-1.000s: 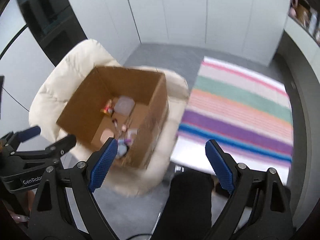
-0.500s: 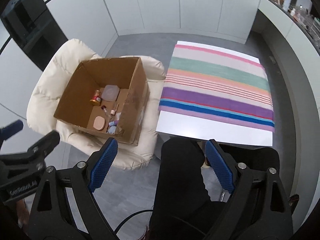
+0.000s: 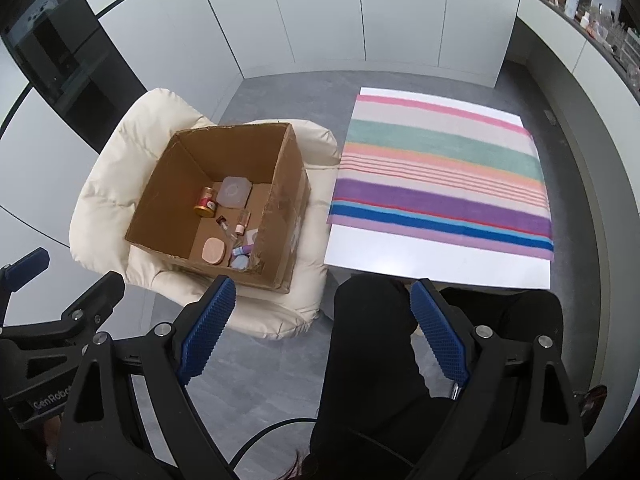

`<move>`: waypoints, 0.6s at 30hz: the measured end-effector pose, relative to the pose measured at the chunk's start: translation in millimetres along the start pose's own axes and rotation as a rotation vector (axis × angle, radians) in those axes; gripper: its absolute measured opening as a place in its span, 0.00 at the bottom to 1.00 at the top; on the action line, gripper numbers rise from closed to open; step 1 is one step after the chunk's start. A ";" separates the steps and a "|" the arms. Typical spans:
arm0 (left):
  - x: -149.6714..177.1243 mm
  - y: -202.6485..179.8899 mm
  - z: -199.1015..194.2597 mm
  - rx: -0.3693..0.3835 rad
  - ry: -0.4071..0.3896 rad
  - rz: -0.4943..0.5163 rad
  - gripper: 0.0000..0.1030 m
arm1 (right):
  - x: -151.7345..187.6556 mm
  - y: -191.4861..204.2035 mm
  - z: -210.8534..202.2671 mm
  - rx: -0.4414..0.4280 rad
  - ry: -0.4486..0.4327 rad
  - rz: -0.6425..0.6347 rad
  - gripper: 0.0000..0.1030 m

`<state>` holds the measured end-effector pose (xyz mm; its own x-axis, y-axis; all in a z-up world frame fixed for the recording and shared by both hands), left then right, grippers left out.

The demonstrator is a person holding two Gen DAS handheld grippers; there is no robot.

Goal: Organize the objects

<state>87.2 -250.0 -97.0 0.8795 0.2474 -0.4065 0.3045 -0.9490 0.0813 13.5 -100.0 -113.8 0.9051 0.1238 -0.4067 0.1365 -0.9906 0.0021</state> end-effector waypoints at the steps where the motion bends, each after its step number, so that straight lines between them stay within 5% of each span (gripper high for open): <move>1: 0.2 1.5 0.8 -0.001 0.001 -0.005 0.99 | 0.4 0.6 0.5 -0.002 0.001 -0.002 0.89; 18: -3.8 -5.2 7.5 0.019 0.018 -0.002 0.99 | -1.5 -7.0 5.0 -0.001 0.005 0.004 0.89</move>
<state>79.5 -247.5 -102.7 0.8855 0.2523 -0.3901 0.2991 -0.9521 0.0632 9.2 -93.4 -117.8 0.9074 0.1205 -0.4026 0.1335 -0.9910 0.0045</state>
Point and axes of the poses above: each gripper's, at about its wrist camera, not at the fingertips, and z roughly the way its jaws point, y to its left, x to its underside, the point moved 9 cm from there along z, roughly the way its jaws point, and after that the axes turned 9 degrees about x, right-handed, at the moved point
